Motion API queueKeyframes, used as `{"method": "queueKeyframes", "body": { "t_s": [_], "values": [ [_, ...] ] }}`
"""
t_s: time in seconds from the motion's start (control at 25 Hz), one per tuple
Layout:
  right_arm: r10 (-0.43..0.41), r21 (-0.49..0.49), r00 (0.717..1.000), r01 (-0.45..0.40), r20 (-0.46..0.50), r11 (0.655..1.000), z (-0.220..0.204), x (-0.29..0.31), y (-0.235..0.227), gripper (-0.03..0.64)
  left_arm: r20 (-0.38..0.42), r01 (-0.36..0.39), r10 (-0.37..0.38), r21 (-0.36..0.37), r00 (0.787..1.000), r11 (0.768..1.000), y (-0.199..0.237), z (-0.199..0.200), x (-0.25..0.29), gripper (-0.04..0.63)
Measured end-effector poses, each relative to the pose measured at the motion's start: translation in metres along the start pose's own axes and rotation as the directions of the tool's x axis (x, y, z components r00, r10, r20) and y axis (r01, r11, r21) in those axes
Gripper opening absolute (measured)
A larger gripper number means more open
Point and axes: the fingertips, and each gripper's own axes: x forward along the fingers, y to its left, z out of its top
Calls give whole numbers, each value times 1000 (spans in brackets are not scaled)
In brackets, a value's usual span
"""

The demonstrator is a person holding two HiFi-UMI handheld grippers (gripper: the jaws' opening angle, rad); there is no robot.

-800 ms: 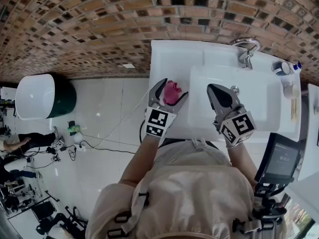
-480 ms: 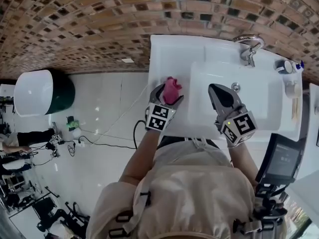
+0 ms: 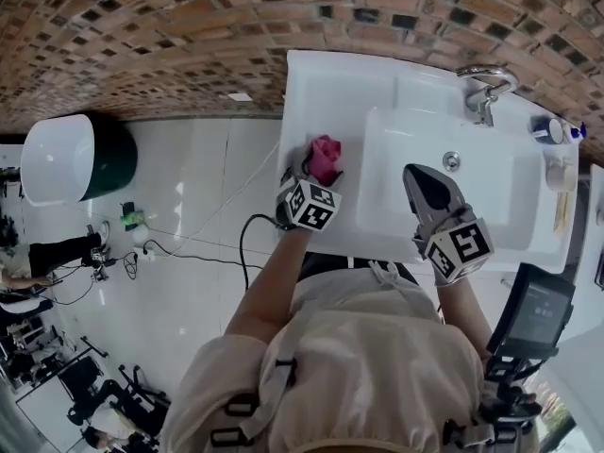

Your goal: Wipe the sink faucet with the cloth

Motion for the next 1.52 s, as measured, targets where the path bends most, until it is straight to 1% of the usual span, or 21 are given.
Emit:
{"method": "queueKeyframes", "body": {
  "t_s": [0.08,0.16,0.24,0.36,0.48,0.56,0.68,0.76,0.84,0.92,0.96,1.04,1.12,1.28,1.36,1.44,1.52],
  "values": [
    [-3,3,1000,3,-5,1000,-2,-1,0,-6,-7,-24,24,-4,1000,1000,5,-1,-1,343],
    [-1,6,1000,1,-6,1000,-3,-2,-1,-6,-16,-49,49,-30,999,998,12,-1,-2,202],
    [5,6,1000,-5,-3,1000,-4,-4,-2,-6,-32,-46,45,-38,998,998,16,0,0,176],
    [10,2,1000,-10,10,1000,-1,-9,-2,-6,-43,-16,14,-48,999,999,18,0,0,153],
    [7,-8,999,-7,31,1000,5,-16,-3,-6,-28,-1,-2,-107,1000,994,22,5,-7,141],
    [-4,-15,999,5,49,1000,12,-23,-7,-6,16,-2,4,-128,1000,992,24,20,-15,140],
    [-30,-21,997,32,75,999,20,-37,-15,-6,119,10,6,-132,993,991,20,65,-34,140],
    [-51,-25,994,54,101,998,28,-46,-21,-6,213,28,-6,-102,977,994,14,110,-44,143],
    [-79,-34,988,84,130,996,36,-55,-30,-6,318,30,-19,-28,948,999,7,165,-54,144],
    [-117,-43,981,124,154,991,43,-66,-41,-6,416,42,-56,42,908,998,-6,221,-64,144],
    [-139,-44,977,147,162,988,45,-72,-48,-6,459,61,-86,68,884,996,-16,247,-69,144],
    [-179,-37,969,188,173,981,49,-85,-61,-6,517,109,-147,104,843,989,-39,292,-75,144],
    [-213,-27,960,221,179,975,52,-96,-72,-6,545,132,-191,147,816,980,-59,329,-76,144],
    [-284,-22,938,294,201,956,61,-117,-96,-6,563,152,-277,260,778,954,-97,396,-63,147],
    [-310,-19,927,321,211,947,65,-126,-103,-6,557,184,-313,276,769,943,-113,417,-54,147],
    [-331,-18,919,342,215,939,67,-135,-109,-6,546,225,-340,268,766,937,-127,429,-43,146],
    [-355,-10,911,365,213,931,65,-143,-117,-6,541,241,-349,263,765,934,-136,441,-31,147]
  ]
}}
